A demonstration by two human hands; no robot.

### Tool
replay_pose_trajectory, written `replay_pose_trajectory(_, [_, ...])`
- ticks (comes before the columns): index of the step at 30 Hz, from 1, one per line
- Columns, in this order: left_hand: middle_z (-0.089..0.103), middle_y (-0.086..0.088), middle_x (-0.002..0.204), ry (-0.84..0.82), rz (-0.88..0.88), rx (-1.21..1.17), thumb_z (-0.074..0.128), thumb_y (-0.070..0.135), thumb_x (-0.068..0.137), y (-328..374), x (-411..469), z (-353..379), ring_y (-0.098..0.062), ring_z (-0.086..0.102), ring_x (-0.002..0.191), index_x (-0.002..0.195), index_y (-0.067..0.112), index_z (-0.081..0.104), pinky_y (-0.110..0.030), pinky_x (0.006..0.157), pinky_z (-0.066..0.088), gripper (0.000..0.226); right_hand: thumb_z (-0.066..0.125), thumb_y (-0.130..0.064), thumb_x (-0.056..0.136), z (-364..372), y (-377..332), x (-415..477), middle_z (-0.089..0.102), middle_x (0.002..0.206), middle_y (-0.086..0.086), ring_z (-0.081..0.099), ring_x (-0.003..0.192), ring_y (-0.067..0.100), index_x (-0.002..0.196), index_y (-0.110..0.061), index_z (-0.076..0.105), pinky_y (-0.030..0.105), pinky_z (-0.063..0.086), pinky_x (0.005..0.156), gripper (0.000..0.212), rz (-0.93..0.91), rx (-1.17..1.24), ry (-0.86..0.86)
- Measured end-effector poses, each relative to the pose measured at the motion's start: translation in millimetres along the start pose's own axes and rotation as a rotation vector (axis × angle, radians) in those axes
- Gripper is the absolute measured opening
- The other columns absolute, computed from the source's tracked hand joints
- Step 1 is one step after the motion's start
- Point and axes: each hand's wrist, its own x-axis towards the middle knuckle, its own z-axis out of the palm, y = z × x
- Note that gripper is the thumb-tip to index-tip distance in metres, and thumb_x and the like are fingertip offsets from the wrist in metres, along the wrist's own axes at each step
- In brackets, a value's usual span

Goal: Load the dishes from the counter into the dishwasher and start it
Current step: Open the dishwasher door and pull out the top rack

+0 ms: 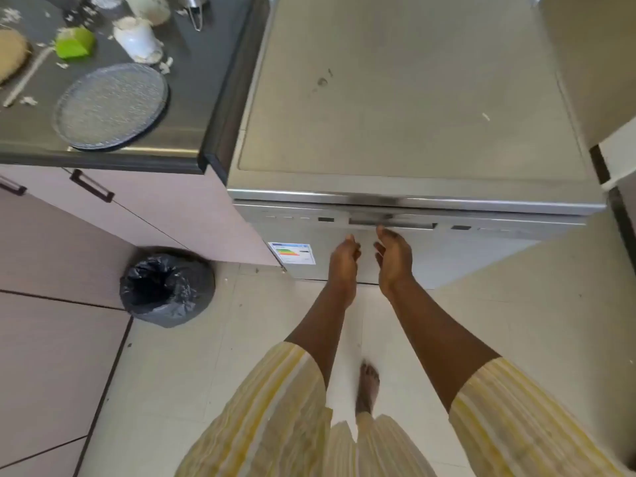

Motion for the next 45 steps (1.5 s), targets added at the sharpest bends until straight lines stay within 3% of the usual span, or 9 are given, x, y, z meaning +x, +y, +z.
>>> replay_pose_trajectory(3, [0.059,-0.008,0.112,-0.056,0.079,-0.294,0.04,0.033,0.099,11.4,3.3,28.8,-0.022,0.053,0.112,0.121,0.008,0.056,-0.032,0.103,0.036,0.037,0.056,-0.018,0.092,-2.9,-23.0,7.9,0.061,0.089,-0.002,0.055,0.089,0.014,0.093,-0.015,0.062,0.027,0.041,0.087,0.006,-0.035,0.234,-0.044])
replay_pose_trajectory(7, [0.06,-0.004,0.087,-0.033,0.114,-0.532,0.049,0.029,0.095,21.2,6.2,49.6,-0.016,0.057,0.082,0.096,0.013,0.061,-0.026,0.079,0.046,0.02,0.062,-0.014,0.087,-2.8,-43.9,11.7,0.061,0.081,0.003,0.056,0.076,0.017,0.086,-0.011,0.062,0.03,0.046,0.087,0.003,0.034,0.54,-0.058])
replay_pose_trajectory(10, [0.059,-0.005,0.086,-0.047,0.127,-0.619,0.055,0.021,0.093,25.1,7.1,54.5,-0.017,0.057,0.081,0.093,0.011,0.06,-0.029,0.083,0.047,0.012,0.061,-0.009,0.087,-3.2,-51.0,16.4,0.061,0.079,0.004,0.056,0.076,0.018,0.087,-0.01,0.06,0.033,0.047,0.089,0.002,0.076,0.633,-0.065])
replay_pose_trajectory(15, [0.058,-0.007,0.086,-0.05,0.081,-0.525,0.057,0.022,0.092,28.6,12.9,52.3,-0.017,0.057,0.079,0.095,0.011,0.057,-0.028,0.08,0.048,0.012,0.062,-0.01,0.086,-3.4,-51.4,24.0,0.057,0.083,0.004,0.055,0.086,0.014,0.088,-0.011,0.059,0.042,0.041,0.105,0.003,0.09,0.588,-0.078])
replay_pose_trajectory(19, [0.061,-0.012,0.108,-0.022,0.074,-0.416,0.057,0.028,0.091,19.1,6.3,45.7,-0.022,0.059,0.099,0.13,0.006,0.046,-0.031,0.092,0.048,0.046,0.064,-0.012,0.085,-10.4,-34.3,12.6,0.059,0.116,0.014,0.054,0.117,0.029,0.121,-0.013,0.05,0.046,0.045,0.1,0.038,0.041,0.518,-0.054])
replay_pose_trajectory(33, [0.048,-0.01,0.127,0.417,-0.165,-0.155,0.083,0.044,0.063,-96.1,-83.2,-46.3,-0.023,0.055,0.103,0.132,0.017,0.027,-0.042,0.091,0.049,0.093,0.08,-0.028,0.072,-95.9,90.4,-85.1,0.064,0.106,0.011,0.064,0.095,0.027,0.117,-0.012,0.048,0.049,0.054,0.086,0.058,0.056,0.361,0.25])
replay_pose_trajectory(37, [0.004,-0.008,0.153,0.648,-0.16,0.323,0.085,0.051,0.055,-129.1,-104.5,-93.5,-0.035,0.023,0.137,0.147,0.017,-0.006,-0.049,0.109,0.033,0.133,0.078,-0.031,0.074,-132.2,135.2,-112.4,0.061,0.108,0.012,0.061,0.098,0.028,0.117,-0.012,0.049,0.047,0.052,0.09,0.056,0.166,0.283,0.332])
replay_pose_trajectory(42, [-0.013,-0.019,0.155,0.491,0.033,0.895,0.071,0.039,0.077,-189.3,-114.2,-132.6,-0.044,-0.01,0.141,0.15,0.02,-0.005,-0.058,0.112,-0.003,0.106,0.073,-0.015,0.078,-178.3,178.1,-132.4,0.061,0.101,0.014,0.059,0.09,0.026,0.098,-0.01,0.057,0.038,0.053,0.065,0.026,0.262,0.122,0.398])
replay_pose_trajectory(45, [-0.018,-0.016,0.155,0.449,0.093,1.267,0.054,0.039,0.09,-215.7,-105.9,-136.4,-0.043,-0.012,0.141,0.15,0.025,0.0,-0.056,0.113,-0.001,0.082,0.078,-0.023,0.075,-199.0,196.7,-131.9,0.049,0.123,0.016,0.052,0.112,0.033,0.133,-0.005,0.038,0.041,0.05,0.088,0.073,0.19,-0.24,0.582])
